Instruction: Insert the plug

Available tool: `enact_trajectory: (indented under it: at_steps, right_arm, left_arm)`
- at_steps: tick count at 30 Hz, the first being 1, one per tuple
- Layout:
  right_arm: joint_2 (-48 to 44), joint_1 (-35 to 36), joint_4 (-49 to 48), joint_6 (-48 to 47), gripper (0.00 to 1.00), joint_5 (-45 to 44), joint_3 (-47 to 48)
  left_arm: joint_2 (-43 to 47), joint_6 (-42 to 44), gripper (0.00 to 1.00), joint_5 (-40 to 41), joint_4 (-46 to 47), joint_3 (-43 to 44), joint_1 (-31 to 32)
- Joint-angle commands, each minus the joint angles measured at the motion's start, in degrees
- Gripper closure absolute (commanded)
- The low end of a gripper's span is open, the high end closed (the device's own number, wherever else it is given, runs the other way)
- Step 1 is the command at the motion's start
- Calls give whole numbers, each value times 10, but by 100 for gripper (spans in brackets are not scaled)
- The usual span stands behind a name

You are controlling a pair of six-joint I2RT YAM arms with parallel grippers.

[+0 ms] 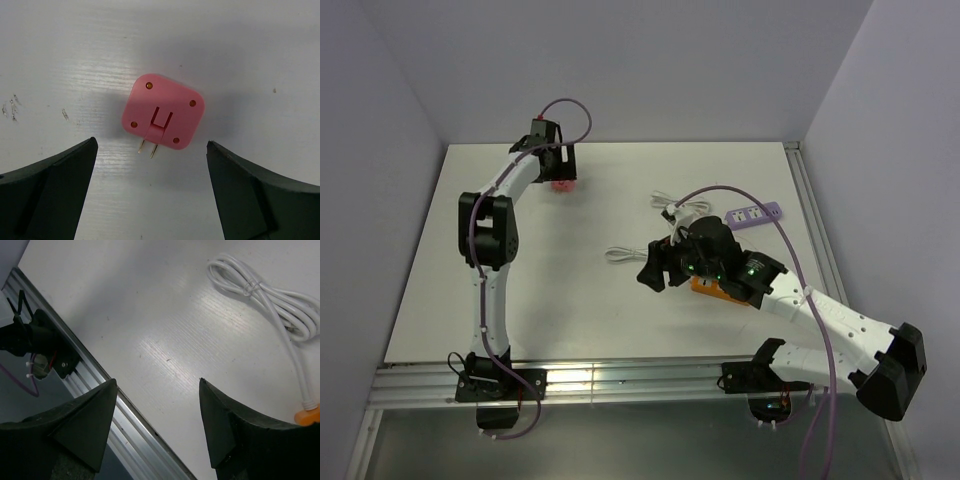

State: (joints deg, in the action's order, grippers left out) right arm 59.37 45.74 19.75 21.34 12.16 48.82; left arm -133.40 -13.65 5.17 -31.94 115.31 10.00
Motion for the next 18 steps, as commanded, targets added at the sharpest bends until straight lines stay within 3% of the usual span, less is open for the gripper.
enact_trajectory:
  at_steps: [1, 5, 18]
  right_arm:
    - [-21, -8, -2, -11, 27, 8, -4]
    - [-36, -15, -4, -9, 27, 2, -20]
    - [-48, -36, -5, -13, 27, 10, -38]
  left_arm:
    - [-5, 27, 4, 19, 29, 0, 12]
    - [-20, 29, 4, 57, 33, 6, 20]
    - [-61, 71, 8, 63, 31, 44, 21]
